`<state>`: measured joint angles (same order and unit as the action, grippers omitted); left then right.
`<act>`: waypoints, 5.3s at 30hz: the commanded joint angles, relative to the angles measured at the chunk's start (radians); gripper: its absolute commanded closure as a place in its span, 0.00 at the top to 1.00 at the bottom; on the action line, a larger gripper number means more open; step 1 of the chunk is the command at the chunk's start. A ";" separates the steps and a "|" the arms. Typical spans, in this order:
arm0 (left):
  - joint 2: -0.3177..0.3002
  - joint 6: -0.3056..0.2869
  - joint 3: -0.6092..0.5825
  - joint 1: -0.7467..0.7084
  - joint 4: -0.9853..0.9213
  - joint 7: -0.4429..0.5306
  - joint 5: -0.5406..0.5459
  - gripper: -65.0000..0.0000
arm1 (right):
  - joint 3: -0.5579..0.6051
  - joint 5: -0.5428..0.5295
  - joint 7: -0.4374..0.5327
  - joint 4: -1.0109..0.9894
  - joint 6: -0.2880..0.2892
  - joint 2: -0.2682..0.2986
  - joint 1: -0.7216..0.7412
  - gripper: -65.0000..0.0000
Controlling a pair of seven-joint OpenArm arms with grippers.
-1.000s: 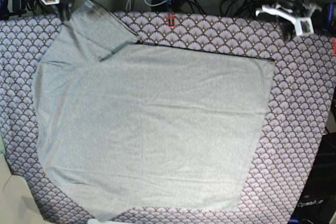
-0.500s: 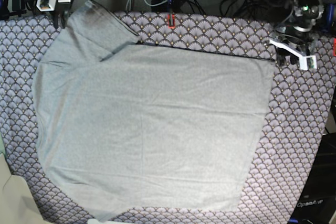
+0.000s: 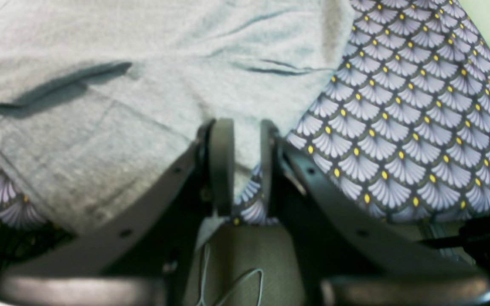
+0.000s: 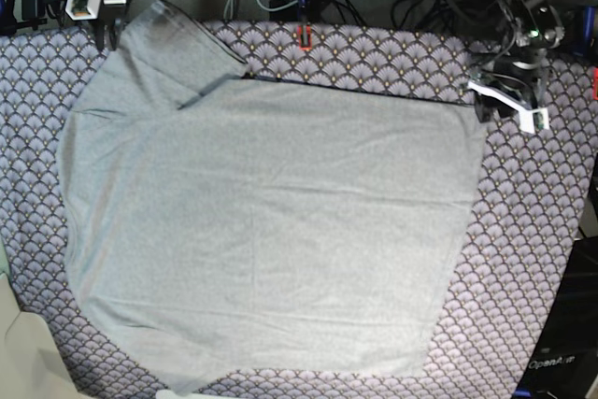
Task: Fold the T-shirt properly
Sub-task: 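Lower both grippers onto the shirt's shoulder corners and close them, then lift the shoulder corners and drag them toward the hem with both grippers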
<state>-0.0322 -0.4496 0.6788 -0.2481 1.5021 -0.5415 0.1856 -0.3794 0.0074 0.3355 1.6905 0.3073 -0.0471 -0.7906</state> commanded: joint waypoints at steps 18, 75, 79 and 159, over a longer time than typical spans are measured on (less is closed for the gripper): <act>-0.007 0.005 -0.100 0.022 -0.002 0.016 0.013 0.33 | -0.005 -0.007 0.027 0.016 0.003 0.005 -0.010 0.20; -0.053 0.005 -0.098 0.011 -0.002 0.008 0.009 0.00 | -0.241 -0.436 -0.643 -0.020 0.280 -0.001 0.218 0.42; -0.053 0.005 -0.098 0.011 0.005 0.008 0.009 0.00 | -0.238 -0.436 -0.643 -0.071 0.280 0.000 0.221 0.41; -0.047 0.008 -0.106 0.797 -0.479 -0.078 -0.209 0.00 | -0.166 -0.169 -1.036 -0.329 0.391 0.191 1.192 0.00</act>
<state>-0.0689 -0.4393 0.5739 0.5129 1.0080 -0.6441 -0.0326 -0.5465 -0.1455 -0.7235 1.3449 0.6979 0.1287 0.3759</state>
